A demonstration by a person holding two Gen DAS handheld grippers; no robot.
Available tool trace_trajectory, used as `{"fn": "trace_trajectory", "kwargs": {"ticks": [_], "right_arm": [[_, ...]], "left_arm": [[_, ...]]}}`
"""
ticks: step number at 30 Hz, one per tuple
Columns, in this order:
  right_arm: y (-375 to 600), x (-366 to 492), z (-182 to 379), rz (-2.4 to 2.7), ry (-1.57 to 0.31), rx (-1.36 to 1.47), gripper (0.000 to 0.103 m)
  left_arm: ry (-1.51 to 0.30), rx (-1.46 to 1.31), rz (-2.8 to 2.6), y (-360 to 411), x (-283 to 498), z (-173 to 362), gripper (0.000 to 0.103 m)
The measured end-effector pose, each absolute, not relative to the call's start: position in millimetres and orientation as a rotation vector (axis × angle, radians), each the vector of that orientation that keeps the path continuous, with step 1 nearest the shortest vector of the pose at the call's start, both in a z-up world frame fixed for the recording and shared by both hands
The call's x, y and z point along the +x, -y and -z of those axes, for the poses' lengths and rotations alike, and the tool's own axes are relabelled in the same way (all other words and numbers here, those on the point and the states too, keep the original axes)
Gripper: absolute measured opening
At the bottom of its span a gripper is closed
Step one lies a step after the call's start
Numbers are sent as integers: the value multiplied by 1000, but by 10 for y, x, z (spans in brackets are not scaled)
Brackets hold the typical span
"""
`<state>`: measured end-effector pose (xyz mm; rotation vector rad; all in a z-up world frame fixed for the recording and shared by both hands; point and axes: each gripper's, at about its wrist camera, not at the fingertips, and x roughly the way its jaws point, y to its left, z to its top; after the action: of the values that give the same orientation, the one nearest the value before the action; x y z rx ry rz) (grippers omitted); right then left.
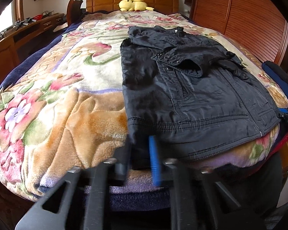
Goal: Fold large clothes
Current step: 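Grasp the jacket hem with the left tool while the right tool grasps it too, then lift the hem with both tools and fold it up over the collar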
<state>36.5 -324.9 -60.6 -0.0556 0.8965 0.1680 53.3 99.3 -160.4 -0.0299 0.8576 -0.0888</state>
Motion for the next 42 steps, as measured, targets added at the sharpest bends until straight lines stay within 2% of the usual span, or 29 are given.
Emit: {"fn": "trace_trajectory", "kwargs": {"ticks": [1, 3, 6, 15, 33, 42], "right_arm": [[3249, 362, 600, -178, -896, -53, 48], [3237, 359, 569, -185, -899, -61, 27], [3167, 319, 461, -193, -875, -96, 15], [3169, -107, -136, -216, -684, -42, 10], [3567, -1240, -1089, -271, -390, 34, 8], [3711, -1698, -1164, -266, -328, 25, 8]], "left_arm": [[-854, -26, 89, -988, 533, 1582, 10], [-822, -17, 83, -960, 498, 1464, 7], [-748, -4, 81, -922, 400, 1215, 7], [-609, 25, 107, -860, 89, 610, 6], [-316, 74, 146, -817, -569, -510, 5], [-259, 87, 161, -825, -710, -642, 5]]}}
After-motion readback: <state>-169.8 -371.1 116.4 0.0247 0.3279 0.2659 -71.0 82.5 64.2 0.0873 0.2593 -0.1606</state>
